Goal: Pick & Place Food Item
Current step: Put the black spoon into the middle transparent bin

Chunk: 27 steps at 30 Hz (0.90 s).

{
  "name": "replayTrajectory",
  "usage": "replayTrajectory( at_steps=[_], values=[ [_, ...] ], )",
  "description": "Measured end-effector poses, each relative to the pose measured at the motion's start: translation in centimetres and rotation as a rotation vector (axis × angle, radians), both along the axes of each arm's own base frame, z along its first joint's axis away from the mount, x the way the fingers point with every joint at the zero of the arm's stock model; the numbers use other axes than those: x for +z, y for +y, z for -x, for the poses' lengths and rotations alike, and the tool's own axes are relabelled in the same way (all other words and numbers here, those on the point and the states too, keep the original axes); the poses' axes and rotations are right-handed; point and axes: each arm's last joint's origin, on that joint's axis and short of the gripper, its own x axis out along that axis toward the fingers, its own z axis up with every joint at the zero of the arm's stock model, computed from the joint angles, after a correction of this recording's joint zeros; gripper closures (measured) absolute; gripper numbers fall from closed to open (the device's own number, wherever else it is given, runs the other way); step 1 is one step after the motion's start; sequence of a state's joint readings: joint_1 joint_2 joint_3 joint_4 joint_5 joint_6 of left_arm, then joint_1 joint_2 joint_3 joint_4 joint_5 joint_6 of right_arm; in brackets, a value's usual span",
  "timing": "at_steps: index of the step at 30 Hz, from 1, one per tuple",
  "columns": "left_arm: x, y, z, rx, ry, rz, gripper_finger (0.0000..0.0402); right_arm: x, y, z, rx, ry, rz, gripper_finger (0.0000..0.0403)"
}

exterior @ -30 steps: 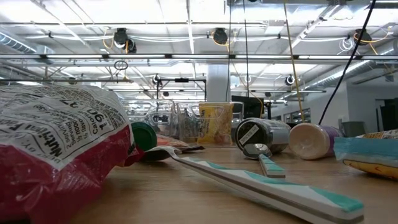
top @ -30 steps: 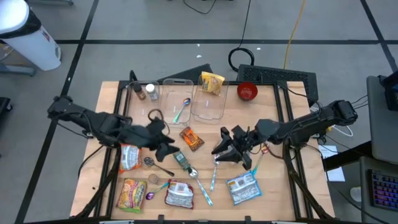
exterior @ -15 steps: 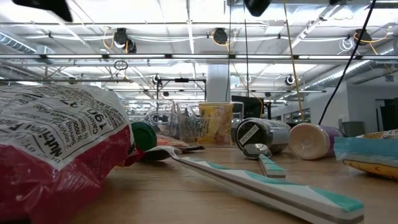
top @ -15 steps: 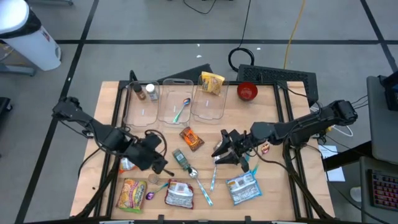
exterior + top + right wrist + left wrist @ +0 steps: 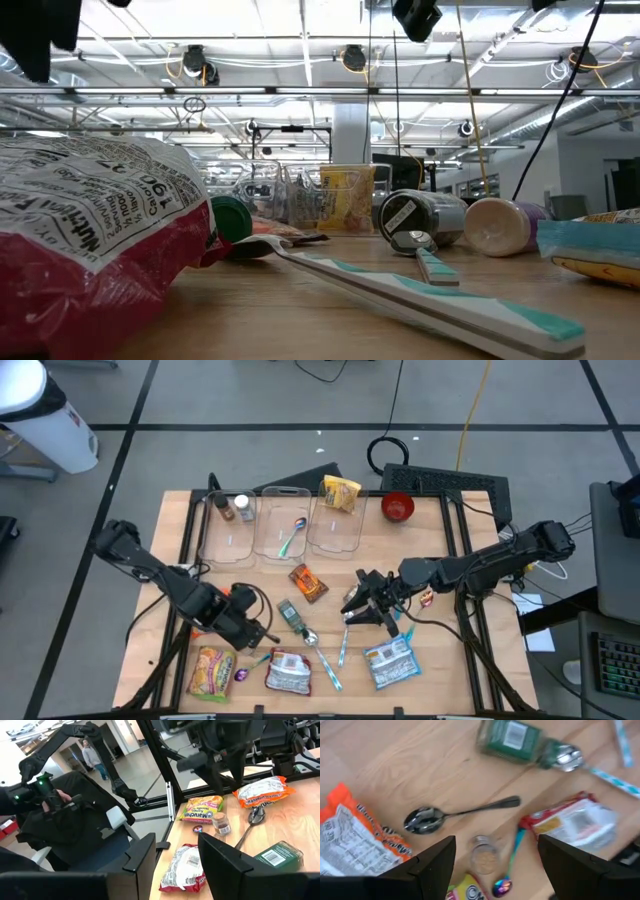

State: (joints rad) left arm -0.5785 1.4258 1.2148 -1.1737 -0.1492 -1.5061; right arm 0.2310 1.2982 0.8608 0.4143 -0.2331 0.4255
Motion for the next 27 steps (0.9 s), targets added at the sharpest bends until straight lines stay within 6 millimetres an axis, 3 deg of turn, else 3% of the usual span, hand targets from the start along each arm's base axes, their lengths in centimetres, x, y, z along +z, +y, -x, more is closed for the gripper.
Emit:
replayTrajectory(
  at_steps=[9, 27],
  values=[
    [-3.3, 0.8, 0.8, 0.086, 0.221, 0.015, 0.0115, 0.0, 0.0, 0.0, -0.001, 0.004, -0.006, 0.0264],
    [-8.8, 3.8, 1.1, 0.035, 0.325, 0.093, 0.0115, 0.0, 0.0, 0.0, -0.005, 0.022, -0.043, 0.0264]
  ],
)
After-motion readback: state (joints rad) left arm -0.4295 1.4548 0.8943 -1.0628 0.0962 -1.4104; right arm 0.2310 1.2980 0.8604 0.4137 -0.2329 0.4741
